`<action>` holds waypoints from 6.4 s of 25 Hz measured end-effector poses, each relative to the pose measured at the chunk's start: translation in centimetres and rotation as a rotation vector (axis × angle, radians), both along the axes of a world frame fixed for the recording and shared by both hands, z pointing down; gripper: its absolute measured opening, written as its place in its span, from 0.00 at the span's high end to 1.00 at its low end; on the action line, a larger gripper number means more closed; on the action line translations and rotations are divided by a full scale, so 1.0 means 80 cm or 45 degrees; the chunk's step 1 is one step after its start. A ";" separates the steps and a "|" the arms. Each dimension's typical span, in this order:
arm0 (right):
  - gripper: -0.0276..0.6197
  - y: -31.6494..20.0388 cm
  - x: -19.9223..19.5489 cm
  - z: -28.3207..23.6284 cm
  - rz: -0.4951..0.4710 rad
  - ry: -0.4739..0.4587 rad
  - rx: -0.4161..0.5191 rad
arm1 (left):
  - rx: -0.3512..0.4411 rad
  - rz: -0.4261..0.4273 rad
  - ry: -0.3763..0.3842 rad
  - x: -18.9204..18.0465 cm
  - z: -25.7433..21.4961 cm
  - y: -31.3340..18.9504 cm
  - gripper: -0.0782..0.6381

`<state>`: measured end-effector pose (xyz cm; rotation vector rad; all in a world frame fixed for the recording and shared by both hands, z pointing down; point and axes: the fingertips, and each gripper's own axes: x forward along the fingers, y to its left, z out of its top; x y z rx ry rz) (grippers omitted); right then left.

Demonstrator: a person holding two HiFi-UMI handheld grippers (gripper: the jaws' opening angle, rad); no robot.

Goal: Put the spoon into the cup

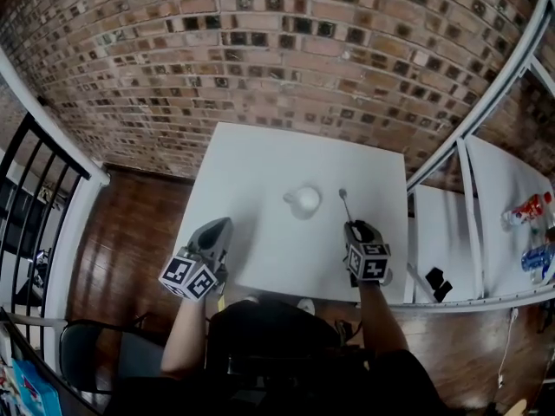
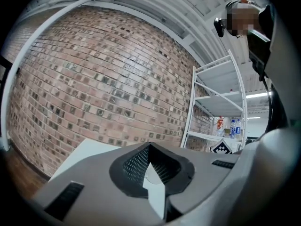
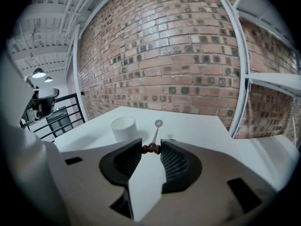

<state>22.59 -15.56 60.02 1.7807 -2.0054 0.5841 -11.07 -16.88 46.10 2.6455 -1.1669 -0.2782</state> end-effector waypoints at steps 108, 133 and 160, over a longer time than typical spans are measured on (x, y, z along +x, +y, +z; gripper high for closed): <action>0.69 -0.082 -0.130 -0.010 -0.509 -0.006 0.027 | 0.013 -0.149 -0.104 -0.043 -0.004 -0.046 0.89; 0.96 0.023 0.053 -0.132 0.040 -0.069 0.466 | 0.045 0.043 -0.067 0.016 -0.010 -0.046 0.89; 0.96 0.016 0.014 -0.100 -0.006 -0.121 0.379 | 0.016 -0.004 -0.053 -0.014 0.003 -0.035 0.89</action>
